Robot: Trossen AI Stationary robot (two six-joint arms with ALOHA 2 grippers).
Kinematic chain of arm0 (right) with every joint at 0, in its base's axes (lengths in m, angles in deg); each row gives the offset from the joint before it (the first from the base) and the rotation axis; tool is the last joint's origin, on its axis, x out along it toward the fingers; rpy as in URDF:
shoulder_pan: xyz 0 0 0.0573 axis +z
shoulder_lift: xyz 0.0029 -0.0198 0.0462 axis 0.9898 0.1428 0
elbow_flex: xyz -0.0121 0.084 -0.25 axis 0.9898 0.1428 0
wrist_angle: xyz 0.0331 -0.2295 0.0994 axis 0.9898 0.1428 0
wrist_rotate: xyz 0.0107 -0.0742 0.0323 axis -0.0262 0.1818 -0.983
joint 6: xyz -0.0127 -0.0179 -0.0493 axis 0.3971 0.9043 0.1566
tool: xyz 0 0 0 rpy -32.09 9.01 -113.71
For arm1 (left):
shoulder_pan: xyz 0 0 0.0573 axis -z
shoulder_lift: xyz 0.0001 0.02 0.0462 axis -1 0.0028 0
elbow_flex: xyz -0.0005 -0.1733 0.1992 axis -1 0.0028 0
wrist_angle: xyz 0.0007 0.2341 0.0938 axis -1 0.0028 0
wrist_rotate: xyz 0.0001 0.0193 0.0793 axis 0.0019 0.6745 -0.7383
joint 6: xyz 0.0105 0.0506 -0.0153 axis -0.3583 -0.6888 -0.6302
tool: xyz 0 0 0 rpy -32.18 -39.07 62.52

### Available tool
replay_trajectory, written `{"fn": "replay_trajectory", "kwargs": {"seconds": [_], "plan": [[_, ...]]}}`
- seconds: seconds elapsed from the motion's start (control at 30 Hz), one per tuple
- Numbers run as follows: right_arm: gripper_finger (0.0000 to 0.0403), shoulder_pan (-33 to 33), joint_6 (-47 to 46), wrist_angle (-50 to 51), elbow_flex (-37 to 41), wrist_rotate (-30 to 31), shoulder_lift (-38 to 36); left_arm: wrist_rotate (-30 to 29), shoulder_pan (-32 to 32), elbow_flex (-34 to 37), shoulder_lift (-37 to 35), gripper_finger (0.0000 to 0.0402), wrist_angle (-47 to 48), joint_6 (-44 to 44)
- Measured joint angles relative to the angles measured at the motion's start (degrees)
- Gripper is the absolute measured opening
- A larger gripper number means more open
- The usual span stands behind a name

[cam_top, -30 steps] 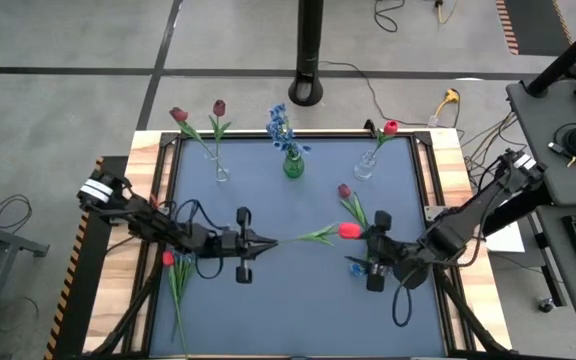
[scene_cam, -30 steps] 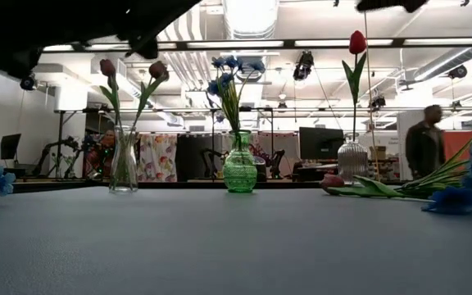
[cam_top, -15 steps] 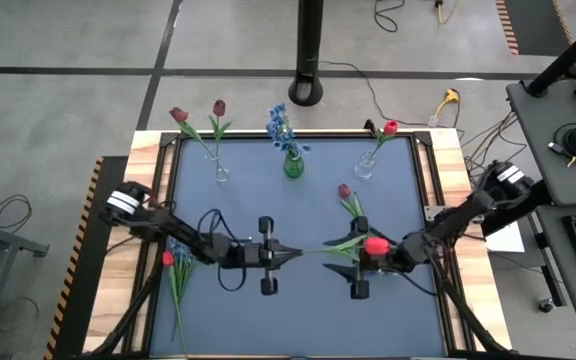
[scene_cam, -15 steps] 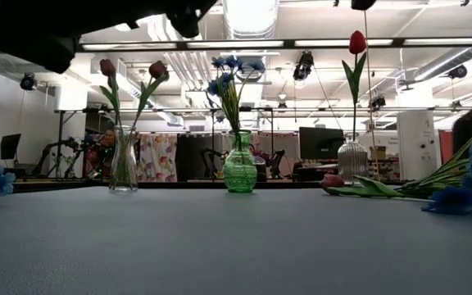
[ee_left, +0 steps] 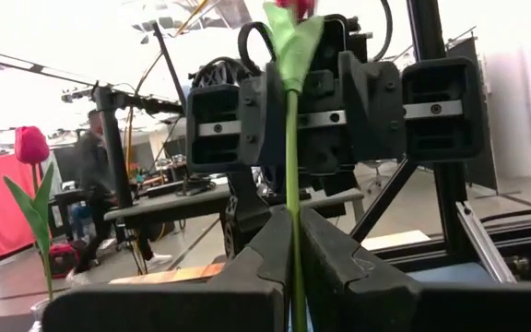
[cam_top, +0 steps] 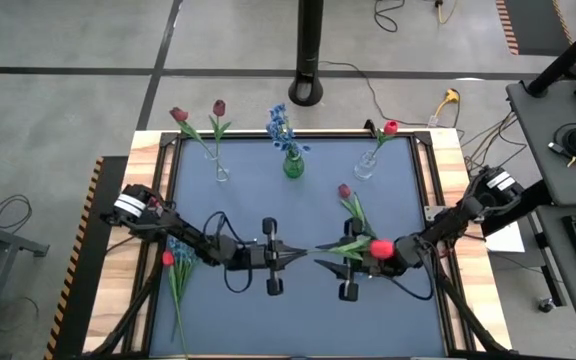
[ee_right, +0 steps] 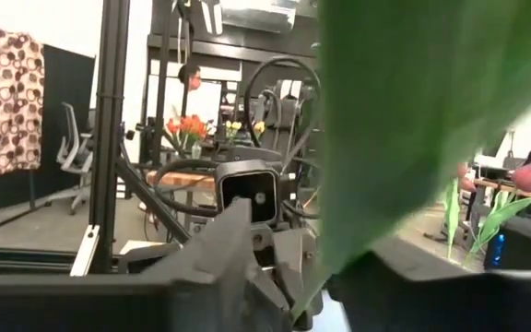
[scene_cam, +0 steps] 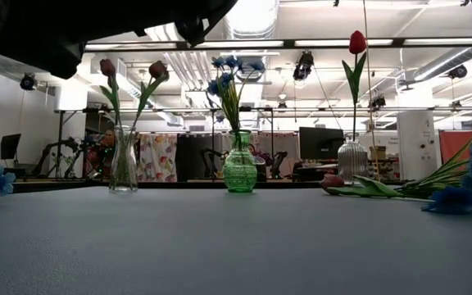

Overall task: Sort flowers into vase by color
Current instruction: Put the right pink flower into the right transparent vase

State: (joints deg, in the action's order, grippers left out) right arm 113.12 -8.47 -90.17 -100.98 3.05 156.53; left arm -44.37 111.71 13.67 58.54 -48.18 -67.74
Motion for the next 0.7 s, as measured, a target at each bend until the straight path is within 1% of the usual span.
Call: {"fn": "replay_trajectory", "kwargs": {"seconds": [0.17,0.2,0.33,0.53,0.63,0.7], "plan": [[0.0029,0.0,0.0,0.4,0.0,0.0,0.0,0.1,0.0,0.0,0.0,0.0003,0.0,2.3],[0.0020,0.0,0.0,0.4,0.0,0.0,0.0,0.1,0.0,0.0,0.0,0.0007,0.0,2.5],[0.0014,0.0,-0.6,0.8,0.0,0.0,0.0,0.0,0.0,0.0,-0.1,0.0041,0.8,5.0],[0.0011,0.0,-1.5,1.7,0.0,0.5,-1.2,-0.3,0.4,0.9,-0.3,0.0117,2.5,6.1],[0.0012,0.0,-4.0,7.8,-0.3,4.3,-4.2,-2.5,0.7,1.9,-1.0,0.0151,4.6,6.7],[0.0012,-0.3,-7.2,16.9,-1.2,7.3,-6.8,-3.0,0.7,2.8,-1.7,0.0168,7.0,8.3]]}}
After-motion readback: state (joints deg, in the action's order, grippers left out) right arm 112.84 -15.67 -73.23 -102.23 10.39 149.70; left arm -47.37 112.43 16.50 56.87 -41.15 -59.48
